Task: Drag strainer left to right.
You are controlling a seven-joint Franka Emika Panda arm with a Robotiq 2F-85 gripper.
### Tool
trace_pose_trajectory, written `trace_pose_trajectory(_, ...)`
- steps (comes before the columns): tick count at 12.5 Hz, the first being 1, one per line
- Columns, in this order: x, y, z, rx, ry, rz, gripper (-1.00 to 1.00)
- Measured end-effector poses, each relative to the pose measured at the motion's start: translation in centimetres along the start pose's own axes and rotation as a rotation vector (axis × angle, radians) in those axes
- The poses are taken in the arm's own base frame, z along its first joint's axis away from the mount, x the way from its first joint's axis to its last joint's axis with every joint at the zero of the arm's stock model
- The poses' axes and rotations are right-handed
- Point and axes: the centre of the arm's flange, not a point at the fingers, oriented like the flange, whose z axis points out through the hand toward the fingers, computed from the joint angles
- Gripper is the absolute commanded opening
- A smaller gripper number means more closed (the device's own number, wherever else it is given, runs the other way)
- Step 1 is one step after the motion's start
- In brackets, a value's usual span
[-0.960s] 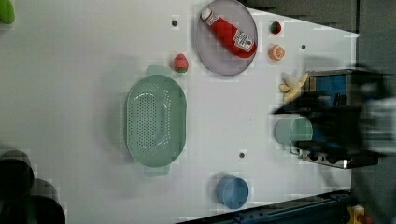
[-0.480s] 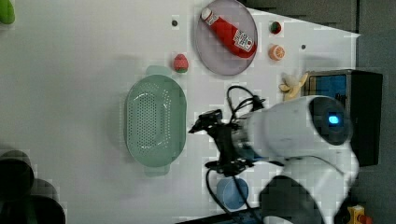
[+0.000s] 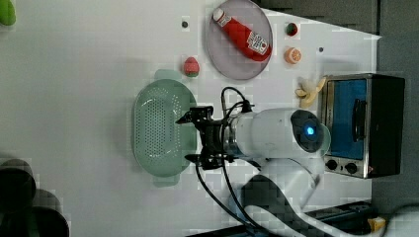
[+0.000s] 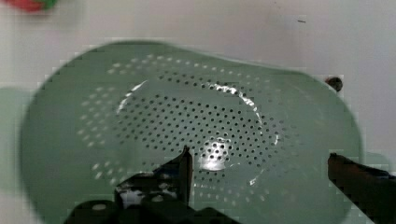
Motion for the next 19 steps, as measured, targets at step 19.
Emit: trace_pose_trajectory(19,12.2,-0.2,7.6,0.048,0.064,0.164,1.0)
